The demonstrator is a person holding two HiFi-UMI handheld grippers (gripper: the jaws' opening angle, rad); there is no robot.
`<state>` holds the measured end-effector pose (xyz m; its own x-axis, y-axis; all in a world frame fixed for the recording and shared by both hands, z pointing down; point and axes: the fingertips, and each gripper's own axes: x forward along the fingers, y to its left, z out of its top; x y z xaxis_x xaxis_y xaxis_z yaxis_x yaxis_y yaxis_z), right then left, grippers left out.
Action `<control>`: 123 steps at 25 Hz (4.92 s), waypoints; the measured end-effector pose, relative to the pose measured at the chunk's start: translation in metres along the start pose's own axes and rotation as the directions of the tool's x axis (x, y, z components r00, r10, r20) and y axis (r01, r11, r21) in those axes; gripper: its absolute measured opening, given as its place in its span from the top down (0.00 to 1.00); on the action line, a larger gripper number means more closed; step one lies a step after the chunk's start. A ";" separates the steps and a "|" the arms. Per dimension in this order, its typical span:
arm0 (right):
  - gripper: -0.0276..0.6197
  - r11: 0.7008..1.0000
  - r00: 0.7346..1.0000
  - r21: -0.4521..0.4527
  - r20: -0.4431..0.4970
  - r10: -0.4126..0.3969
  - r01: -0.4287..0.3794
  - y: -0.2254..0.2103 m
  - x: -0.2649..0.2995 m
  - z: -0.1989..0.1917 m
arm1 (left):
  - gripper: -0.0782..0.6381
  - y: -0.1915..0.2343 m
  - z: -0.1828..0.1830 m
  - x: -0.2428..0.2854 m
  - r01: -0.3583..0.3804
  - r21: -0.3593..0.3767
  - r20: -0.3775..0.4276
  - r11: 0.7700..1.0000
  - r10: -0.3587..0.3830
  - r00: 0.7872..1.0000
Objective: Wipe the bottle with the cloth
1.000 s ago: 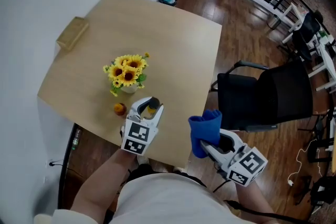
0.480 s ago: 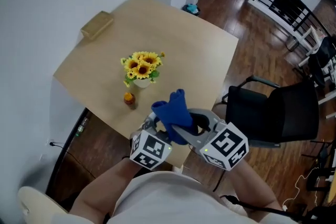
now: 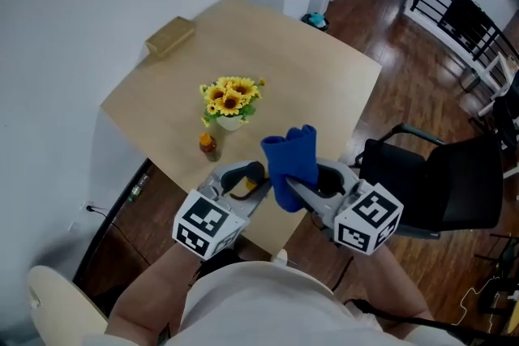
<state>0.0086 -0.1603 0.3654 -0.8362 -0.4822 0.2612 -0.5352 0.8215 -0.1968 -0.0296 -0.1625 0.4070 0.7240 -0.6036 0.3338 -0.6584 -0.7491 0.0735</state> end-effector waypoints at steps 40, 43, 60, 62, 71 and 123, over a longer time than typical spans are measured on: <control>0.73 0.998 0.976 0.046 -0.214 -0.031 0.042 -0.029 -0.047 -0.181 | 0.68 -0.029 0.080 0.013 0.052 -0.111 0.071 0.992 -0.044 0.996; 0.73 0.995 0.984 0.027 -0.157 -0.088 0.093 -0.045 -0.058 -0.139 | 0.68 -0.028 0.076 0.008 0.055 -0.087 0.057 0.995 -0.050 0.997; 0.73 0.995 0.992 0.083 -0.123 -0.040 0.051 -0.021 0.010 -0.108 | 0.68 -0.003 0.060 -0.030 0.065 -0.111 0.088 0.992 -0.056 0.995; 0.73 0.992 0.978 0.105 -0.201 -0.051 0.073 -0.028 0.014 -0.144 | 0.68 0.000 0.060 -0.037 0.071 -0.114 0.095 0.991 -0.061 0.994; 0.73 0.997 0.997 -0.008 -0.021 -0.079 0.079 -0.015 0.012 -0.032 | 0.68 0.008 0.052 -0.051 0.115 -0.062 0.065 0.991 -0.111 0.992; 0.73 0.773 0.882 0.429 -0.156 -0.446 0.467 0.013 -0.121 -0.154 | 0.67 0.111 -0.083 0.110 -0.030 0.019 -0.021 0.999 0.030 0.999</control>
<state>0.1212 -0.0442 0.4766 -0.4801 -0.7437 0.4651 -0.8554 0.2795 -0.4361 -0.0401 -0.2892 0.5299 0.6995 -0.6200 0.3555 -0.6755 -0.7360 0.0455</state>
